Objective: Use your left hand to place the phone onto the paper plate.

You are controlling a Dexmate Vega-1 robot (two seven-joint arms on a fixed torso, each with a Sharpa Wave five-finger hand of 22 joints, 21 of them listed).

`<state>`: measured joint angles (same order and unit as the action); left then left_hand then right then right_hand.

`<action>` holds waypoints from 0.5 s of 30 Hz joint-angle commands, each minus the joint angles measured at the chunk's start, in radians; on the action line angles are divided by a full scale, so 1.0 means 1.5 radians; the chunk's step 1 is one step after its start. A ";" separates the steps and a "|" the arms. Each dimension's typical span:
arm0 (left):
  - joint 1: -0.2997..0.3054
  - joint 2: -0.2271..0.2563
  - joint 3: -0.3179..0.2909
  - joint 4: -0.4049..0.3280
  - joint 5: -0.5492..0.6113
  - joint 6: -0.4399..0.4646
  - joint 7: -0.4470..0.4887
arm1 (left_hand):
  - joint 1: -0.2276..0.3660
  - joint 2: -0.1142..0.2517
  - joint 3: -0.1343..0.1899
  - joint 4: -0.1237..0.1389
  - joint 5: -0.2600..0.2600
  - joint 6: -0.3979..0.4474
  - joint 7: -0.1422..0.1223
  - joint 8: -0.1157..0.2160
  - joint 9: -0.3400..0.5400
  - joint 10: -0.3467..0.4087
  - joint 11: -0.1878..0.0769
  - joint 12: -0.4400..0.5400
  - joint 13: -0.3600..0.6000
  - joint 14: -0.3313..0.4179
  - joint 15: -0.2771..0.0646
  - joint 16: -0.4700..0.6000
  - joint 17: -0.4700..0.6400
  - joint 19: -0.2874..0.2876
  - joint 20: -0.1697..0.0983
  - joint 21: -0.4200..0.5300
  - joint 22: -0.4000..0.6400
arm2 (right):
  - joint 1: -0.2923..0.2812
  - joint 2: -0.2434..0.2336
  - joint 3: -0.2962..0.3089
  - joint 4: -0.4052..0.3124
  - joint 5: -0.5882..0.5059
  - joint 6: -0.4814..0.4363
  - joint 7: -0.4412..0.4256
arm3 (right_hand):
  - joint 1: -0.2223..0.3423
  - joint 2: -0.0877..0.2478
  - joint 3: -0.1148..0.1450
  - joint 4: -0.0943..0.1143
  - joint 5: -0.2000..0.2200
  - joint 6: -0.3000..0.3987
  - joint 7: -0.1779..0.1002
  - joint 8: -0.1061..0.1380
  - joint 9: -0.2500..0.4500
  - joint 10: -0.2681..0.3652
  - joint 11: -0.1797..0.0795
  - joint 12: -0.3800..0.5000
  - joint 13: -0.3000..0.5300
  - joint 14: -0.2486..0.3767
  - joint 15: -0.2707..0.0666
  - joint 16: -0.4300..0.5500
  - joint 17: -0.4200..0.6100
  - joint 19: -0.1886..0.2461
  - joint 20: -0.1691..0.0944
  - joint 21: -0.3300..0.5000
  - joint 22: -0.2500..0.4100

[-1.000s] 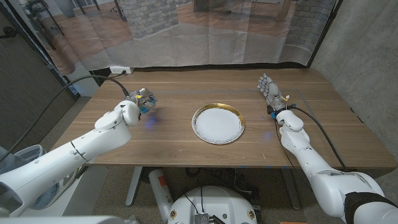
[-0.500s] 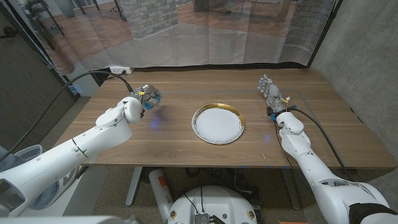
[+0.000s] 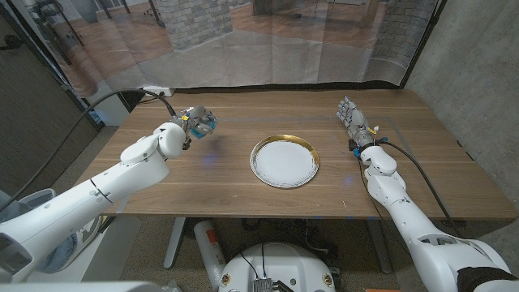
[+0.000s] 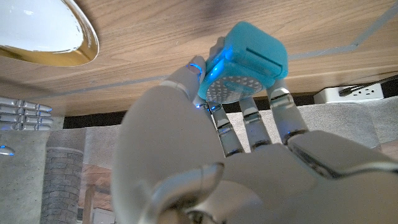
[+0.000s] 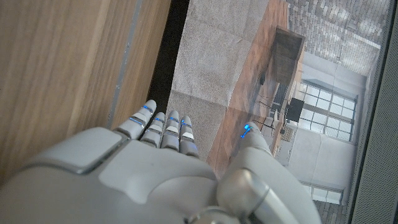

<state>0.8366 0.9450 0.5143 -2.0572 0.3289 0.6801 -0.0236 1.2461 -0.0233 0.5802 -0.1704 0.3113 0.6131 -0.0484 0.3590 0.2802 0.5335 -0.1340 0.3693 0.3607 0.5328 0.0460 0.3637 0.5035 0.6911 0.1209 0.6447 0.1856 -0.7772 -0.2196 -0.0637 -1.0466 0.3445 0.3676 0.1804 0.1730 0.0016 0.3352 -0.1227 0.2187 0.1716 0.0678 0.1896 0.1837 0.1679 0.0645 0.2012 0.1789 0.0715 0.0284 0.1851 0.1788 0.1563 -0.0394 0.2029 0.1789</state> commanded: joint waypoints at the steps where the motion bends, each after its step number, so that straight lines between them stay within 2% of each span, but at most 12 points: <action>1: 0.010 -0.017 -0.017 0.023 0.011 -0.086 0.021 | 0.065 0.071 0.007 0.012 0.005 0.009 -0.002 0.001 0.001 0.005 -0.001 0.003 0.003 0.074 -0.121 0.002 0.003 0.119 -0.128 0.005 0.001 | -0.001 -0.002 -0.001 -0.003 0.002 0.000 -0.005 | 0.006 0.005 -0.002 -0.002 0.002 0.006 0.000 0.004 0.003 0.005 0.000 0.003 0.001 0.007 0.001 0.000 0.003 0.003 -0.007 -0.001 0.003; 5: 0.009 -0.012 -0.023 0.032 0.005 -0.121 0.006 | 0.064 0.071 0.007 0.012 0.004 0.012 -0.004 0.001 0.001 0.007 -0.002 0.003 0.005 0.075 -0.124 0.002 0.005 0.117 -0.131 0.007 0.001 | 0.000 -0.002 -0.001 0.000 0.004 0.001 0.000 | 0.006 0.005 -0.002 -0.002 0.002 0.006 -0.001 0.004 0.003 0.005 0.000 0.003 0.001 0.007 0.000 0.000 0.003 0.003 -0.008 -0.001 0.003; 15: 0.007 -0.018 -0.025 0.041 0.022 -0.164 -0.007 | 0.062 0.071 0.005 0.013 0.003 0.015 -0.007 0.001 0.001 0.010 -0.001 0.003 0.008 0.074 -0.127 0.000 0.008 0.113 -0.132 0.010 0.001 | -0.008 -0.005 0.002 -0.009 0.007 0.001 -0.003 | 0.006 0.005 -0.003 -0.002 0.002 0.006 0.000 0.004 0.003 0.006 0.000 0.003 0.001 0.007 0.001 0.000 0.003 0.003 -0.008 -0.001 0.003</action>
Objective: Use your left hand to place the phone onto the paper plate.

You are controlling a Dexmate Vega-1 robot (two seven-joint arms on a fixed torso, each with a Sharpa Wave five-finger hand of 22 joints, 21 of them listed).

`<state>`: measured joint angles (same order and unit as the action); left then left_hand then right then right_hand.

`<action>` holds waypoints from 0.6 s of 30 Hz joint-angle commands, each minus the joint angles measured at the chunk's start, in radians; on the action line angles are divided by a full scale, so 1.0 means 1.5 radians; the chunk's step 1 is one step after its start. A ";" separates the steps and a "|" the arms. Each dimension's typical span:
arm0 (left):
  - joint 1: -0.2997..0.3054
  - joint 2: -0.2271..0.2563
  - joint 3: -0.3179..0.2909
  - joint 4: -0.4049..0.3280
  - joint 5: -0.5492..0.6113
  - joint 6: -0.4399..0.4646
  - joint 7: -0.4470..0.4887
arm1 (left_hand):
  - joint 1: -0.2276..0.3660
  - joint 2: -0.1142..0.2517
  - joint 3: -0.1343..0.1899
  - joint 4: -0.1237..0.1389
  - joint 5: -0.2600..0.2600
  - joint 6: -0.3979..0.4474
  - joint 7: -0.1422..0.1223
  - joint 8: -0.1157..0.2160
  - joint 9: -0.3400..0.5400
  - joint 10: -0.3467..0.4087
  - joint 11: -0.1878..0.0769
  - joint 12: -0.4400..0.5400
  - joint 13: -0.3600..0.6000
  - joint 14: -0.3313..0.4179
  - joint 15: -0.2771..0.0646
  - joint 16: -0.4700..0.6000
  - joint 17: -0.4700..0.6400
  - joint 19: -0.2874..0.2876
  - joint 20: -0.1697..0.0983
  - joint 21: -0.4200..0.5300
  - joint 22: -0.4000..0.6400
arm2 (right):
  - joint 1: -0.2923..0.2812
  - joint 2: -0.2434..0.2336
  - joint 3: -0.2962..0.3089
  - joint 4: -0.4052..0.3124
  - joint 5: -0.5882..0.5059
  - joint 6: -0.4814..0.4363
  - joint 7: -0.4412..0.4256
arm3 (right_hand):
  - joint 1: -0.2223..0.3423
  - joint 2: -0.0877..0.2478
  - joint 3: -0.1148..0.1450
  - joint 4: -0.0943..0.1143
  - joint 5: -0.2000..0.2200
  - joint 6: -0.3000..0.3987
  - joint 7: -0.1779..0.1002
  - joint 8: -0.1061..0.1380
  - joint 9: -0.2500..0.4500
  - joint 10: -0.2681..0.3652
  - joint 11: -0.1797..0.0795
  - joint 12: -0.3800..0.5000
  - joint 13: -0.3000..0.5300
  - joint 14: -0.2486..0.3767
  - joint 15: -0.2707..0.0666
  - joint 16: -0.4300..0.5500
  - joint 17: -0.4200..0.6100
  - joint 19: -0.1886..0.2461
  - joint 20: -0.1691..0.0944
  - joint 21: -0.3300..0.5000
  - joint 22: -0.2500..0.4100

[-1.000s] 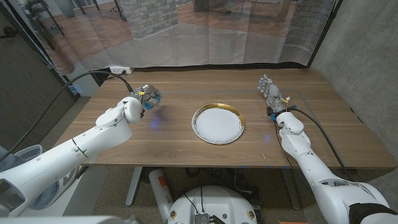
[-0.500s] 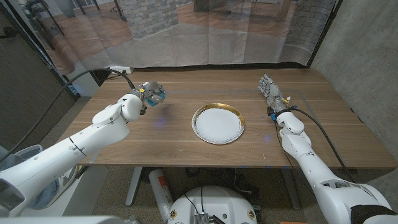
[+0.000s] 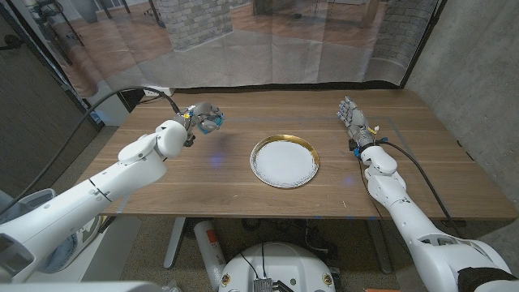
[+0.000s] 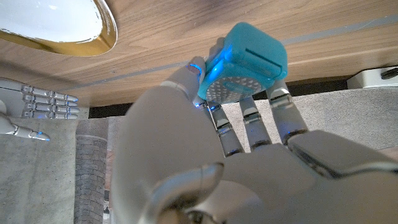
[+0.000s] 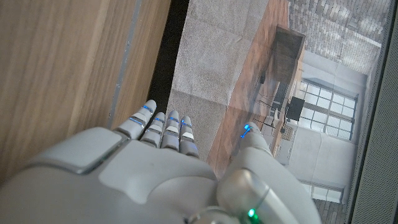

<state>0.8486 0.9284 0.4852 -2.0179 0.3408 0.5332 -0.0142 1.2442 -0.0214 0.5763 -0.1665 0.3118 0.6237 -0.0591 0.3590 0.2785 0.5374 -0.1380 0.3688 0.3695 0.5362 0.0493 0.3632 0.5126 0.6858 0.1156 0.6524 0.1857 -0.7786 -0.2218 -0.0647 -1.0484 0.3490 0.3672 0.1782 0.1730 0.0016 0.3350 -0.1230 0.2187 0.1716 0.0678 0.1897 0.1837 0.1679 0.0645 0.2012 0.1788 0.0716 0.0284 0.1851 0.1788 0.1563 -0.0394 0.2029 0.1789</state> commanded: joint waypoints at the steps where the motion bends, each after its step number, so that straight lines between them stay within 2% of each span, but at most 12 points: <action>1: -0.002 -0.008 -0.005 0.015 0.016 -0.071 -0.016 | 0.063 0.069 0.008 0.010 0.002 0.009 0.000 0.002 0.002 0.008 0.001 0.004 0.003 0.072 -0.129 0.000 0.003 0.116 -0.128 0.005 0.001 | -0.008 -0.004 0.004 -0.010 0.005 0.002 0.000 | 0.006 0.005 -0.003 -0.002 0.002 0.006 -0.001 0.004 0.003 0.006 0.000 0.003 0.001 0.007 0.001 0.000 0.003 0.003 -0.008 -0.001 0.003; 9: -0.003 -0.006 -0.007 0.029 0.027 -0.130 -0.023 | 0.061 0.070 0.006 0.011 0.000 0.014 -0.004 0.003 0.002 0.011 0.001 0.003 0.007 0.071 -0.132 -0.001 0.006 0.110 -0.127 0.008 0.001 | -0.015 -0.007 0.005 -0.019 0.010 -0.002 0.002 | 0.007 0.005 -0.003 -0.002 0.002 0.007 -0.001 0.004 0.003 0.006 0.001 0.003 0.001 0.006 0.000 0.000 0.003 0.003 -0.008 -0.001 0.003; 18: -0.002 -0.011 -0.010 0.027 0.046 -0.154 -0.034 | 0.057 0.070 0.004 0.012 -0.002 0.018 -0.010 0.004 0.001 0.011 0.002 0.002 0.012 0.066 -0.133 -0.004 0.009 0.093 -0.121 0.007 0.001 | -0.028 -0.010 0.007 -0.034 0.012 -0.003 -0.003 | 0.007 0.006 -0.003 -0.002 0.002 0.007 -0.001 0.004 0.003 0.006 0.001 0.003 0.001 0.006 0.000 0.000 0.003 0.003 -0.008 -0.001 0.003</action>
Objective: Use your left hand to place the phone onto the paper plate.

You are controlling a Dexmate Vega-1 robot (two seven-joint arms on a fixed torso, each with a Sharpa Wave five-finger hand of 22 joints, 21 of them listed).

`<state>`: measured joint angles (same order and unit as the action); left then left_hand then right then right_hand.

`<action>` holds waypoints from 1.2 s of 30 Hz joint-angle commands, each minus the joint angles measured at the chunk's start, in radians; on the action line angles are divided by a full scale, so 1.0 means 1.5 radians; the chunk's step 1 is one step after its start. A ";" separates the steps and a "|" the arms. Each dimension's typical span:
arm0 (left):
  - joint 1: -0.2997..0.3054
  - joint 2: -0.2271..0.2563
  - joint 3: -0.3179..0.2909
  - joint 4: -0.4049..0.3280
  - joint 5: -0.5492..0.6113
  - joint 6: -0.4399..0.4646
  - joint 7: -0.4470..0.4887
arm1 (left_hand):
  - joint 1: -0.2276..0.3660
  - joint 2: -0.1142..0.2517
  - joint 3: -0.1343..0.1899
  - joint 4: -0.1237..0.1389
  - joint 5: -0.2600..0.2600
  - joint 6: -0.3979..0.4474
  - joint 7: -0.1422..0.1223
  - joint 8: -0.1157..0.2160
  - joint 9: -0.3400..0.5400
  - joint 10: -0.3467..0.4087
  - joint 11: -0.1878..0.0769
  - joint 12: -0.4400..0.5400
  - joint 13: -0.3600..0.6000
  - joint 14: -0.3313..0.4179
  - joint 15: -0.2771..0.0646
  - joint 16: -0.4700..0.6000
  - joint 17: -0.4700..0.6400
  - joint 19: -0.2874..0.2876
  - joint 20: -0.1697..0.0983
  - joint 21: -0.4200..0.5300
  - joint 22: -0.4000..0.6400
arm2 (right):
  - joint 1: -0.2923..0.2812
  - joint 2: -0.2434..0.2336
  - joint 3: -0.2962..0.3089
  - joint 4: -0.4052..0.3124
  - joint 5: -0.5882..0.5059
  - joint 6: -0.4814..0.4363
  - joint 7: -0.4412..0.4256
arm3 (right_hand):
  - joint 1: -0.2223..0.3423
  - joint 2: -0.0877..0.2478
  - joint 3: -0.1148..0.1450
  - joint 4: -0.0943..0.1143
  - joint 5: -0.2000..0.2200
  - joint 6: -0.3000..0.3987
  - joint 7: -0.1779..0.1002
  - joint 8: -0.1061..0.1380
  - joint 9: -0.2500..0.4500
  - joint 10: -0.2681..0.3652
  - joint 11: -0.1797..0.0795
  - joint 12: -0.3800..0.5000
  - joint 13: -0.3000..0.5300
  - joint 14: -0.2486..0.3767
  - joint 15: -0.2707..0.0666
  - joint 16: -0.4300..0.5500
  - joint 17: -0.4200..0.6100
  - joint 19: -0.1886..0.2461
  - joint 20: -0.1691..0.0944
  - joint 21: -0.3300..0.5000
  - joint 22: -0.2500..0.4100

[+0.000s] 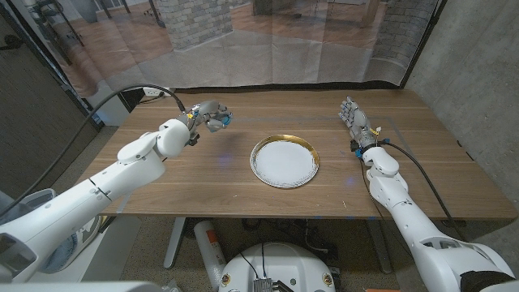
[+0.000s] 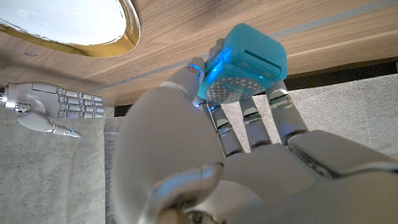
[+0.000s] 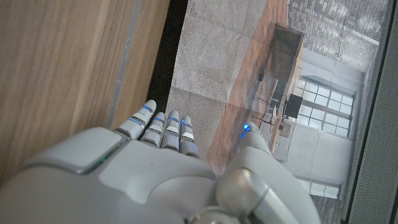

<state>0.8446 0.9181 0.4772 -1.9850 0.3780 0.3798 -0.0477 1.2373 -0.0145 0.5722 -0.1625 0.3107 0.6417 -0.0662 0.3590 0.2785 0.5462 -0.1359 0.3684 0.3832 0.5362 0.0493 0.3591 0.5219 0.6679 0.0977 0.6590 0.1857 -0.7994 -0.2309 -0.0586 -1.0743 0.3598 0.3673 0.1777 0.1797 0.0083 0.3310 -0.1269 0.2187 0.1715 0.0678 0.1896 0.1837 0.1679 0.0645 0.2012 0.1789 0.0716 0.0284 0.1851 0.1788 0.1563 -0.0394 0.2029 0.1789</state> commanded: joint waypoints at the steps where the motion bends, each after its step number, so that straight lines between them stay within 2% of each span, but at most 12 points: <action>1: 0.002 -0.006 -0.007 0.009 0.018 -0.060 -0.009 | 0.061 0.065 0.007 0.010 -0.002 0.007 -0.005 0.004 0.001 0.007 -0.002 0.002 0.003 0.066 -0.133 -0.002 0.003 0.105 -0.109 0.004 0.001 | -0.015 -0.004 0.003 -0.019 0.006 -0.004 -0.003 | 0.003 0.001 0.000 0.001 0.002 0.007 -0.001 0.004 0.003 0.006 0.000 0.003 0.001 0.006 0.000 0.000 0.003 0.003 -0.008 -0.001 0.003; 11: -0.013 -0.019 0.002 0.033 0.029 -0.118 -0.022 | 0.057 0.066 0.004 0.011 -0.006 0.012 -0.008 0.005 0.000 0.020 -0.011 0.004 0.009 0.064 -0.134 -0.004 0.007 0.101 -0.108 0.009 0.000 | -0.018 -0.005 0.003 -0.022 0.006 -0.004 -0.008 | 0.003 0.001 -0.001 0.000 0.002 0.007 0.000 0.004 0.003 0.006 0.000 0.003 0.001 0.006 0.000 0.000 0.003 0.003 -0.008 -0.001 0.003; 36: -0.050 -0.059 0.015 0.092 0.033 -0.223 -0.050 | 0.053 0.067 0.000 0.011 -0.015 0.030 -0.012 0.011 -0.002 0.029 -0.008 0.002 0.020 0.062 -0.137 -0.007 0.015 0.084 -0.108 0.016 0.000 | -0.015 -0.004 0.000 -0.025 0.006 -0.002 -0.017 | 0.004 0.002 -0.001 0.000 0.001 0.007 0.000 0.004 0.003 0.005 -0.001 0.002 0.001 0.006 0.000 0.000 0.003 0.003 -0.008 -0.001 0.003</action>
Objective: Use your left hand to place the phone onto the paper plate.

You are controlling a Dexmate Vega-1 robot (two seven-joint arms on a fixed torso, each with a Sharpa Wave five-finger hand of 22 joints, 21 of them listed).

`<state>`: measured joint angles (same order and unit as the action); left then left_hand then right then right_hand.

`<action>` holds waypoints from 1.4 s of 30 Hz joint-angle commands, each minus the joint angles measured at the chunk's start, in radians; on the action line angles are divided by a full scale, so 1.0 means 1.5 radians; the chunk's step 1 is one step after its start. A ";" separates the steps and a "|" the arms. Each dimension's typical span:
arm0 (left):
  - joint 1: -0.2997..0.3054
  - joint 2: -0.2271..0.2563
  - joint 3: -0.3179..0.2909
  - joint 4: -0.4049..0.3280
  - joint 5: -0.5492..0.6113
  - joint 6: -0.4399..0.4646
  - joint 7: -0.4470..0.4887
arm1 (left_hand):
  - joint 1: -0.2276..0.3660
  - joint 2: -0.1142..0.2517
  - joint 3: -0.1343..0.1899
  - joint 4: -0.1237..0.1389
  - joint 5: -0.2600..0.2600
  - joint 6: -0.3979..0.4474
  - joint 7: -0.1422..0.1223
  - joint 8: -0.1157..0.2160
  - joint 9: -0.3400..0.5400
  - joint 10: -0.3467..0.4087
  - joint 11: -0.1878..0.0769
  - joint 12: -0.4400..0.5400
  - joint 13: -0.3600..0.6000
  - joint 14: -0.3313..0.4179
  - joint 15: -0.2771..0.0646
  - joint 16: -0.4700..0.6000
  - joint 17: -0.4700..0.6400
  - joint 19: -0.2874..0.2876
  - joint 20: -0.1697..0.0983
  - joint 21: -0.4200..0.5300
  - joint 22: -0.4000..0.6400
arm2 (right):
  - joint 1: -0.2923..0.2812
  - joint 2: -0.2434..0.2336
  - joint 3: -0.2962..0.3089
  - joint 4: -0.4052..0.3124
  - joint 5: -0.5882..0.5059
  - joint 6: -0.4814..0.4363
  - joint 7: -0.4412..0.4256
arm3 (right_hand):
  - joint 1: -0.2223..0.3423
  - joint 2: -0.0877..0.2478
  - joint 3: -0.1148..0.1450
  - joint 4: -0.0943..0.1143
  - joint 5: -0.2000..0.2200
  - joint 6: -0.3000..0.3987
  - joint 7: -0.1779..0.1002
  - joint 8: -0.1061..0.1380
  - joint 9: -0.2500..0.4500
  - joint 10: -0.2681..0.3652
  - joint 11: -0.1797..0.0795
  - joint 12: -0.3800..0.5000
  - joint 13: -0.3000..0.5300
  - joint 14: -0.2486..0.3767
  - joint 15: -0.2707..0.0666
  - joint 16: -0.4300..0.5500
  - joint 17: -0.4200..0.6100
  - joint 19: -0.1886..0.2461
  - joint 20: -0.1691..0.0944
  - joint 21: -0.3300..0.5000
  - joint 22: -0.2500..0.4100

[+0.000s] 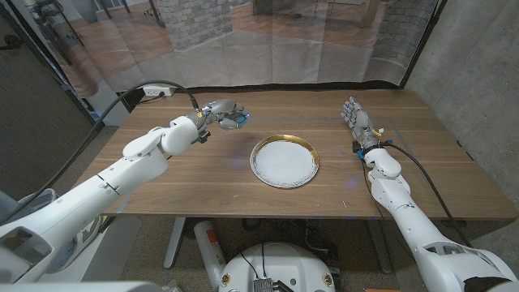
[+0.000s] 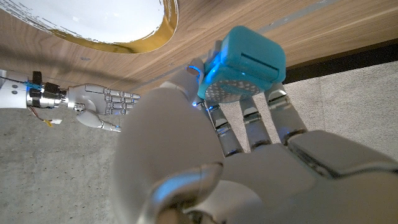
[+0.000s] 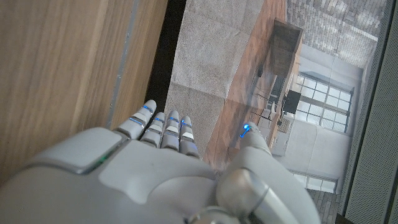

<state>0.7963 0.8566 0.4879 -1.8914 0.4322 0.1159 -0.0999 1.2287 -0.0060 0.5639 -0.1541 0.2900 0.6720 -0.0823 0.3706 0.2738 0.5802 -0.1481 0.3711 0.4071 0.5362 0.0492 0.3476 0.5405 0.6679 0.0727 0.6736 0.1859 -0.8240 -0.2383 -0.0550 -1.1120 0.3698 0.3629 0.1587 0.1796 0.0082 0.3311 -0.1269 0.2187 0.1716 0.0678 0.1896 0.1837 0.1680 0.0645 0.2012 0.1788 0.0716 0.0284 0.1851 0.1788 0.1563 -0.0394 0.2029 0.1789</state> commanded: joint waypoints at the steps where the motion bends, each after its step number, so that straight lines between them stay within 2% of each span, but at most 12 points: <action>1: -0.021 -0.020 0.009 0.032 -0.003 -0.049 -0.017 | 0.058 0.061 0.005 0.005 -0.002 0.009 -0.001 0.003 0.001 0.007 0.000 0.000 0.005 0.062 -0.136 0.000 0.003 0.084 -0.091 0.006 0.000 | 0.001 0.002 -0.002 0.000 -0.002 0.002 -0.007 | 0.004 0.002 -0.001 0.000 0.001 0.007 0.000 0.004 0.003 0.005 -0.001 0.002 0.001 0.006 0.000 0.000 0.003 0.003 -0.008 -0.001 0.003; 10: -0.039 -0.035 0.027 0.045 0.003 -0.083 -0.037 | 0.059 0.060 0.005 0.003 -0.004 0.009 0.000 0.003 0.000 0.004 0.001 -0.003 0.008 0.060 -0.136 -0.002 0.005 0.079 -0.090 0.009 -0.001 | 0.004 0.005 -0.003 0.005 -0.003 0.007 -0.009 | 0.004 0.002 -0.001 0.000 0.001 0.007 0.000 0.004 0.003 0.007 0.001 0.003 0.001 0.007 0.002 0.000 0.003 0.003 -0.008 -0.001 0.003; 42: -0.049 -0.054 0.044 0.037 0.020 -0.136 -0.074 | 0.056 0.058 0.002 0.003 -0.011 0.009 -0.002 0.001 -0.002 0.003 0.001 -0.010 0.019 0.055 -0.136 -0.008 0.011 0.070 -0.088 0.018 -0.001 | 0.004 0.007 0.000 0.013 -0.001 0.017 -0.009 | 0.005 0.004 -0.002 0.000 0.001 0.010 0.001 0.004 0.003 0.009 0.001 0.003 0.001 0.008 0.001 0.001 0.003 0.004 -0.008 -0.001 0.003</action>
<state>0.7278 0.7858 0.5435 -1.8275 0.4551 -0.0616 -0.1928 1.2302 -0.0074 0.5612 -0.1515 0.2748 0.6825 -0.0823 0.3705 0.2693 0.5797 -0.1481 0.3617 0.4294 0.5294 0.0423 0.3359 0.5542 0.6572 0.0620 0.6929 0.1811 -0.8161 -0.2278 -0.0579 -1.0920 0.3658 0.3845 0.1447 0.1796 0.0082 0.3311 -0.1268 0.2187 0.1806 0.0660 0.1897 0.1837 0.1716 0.0682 0.2012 0.1788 0.0753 0.0321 0.1851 0.1788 0.1563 -0.0394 0.2029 0.1789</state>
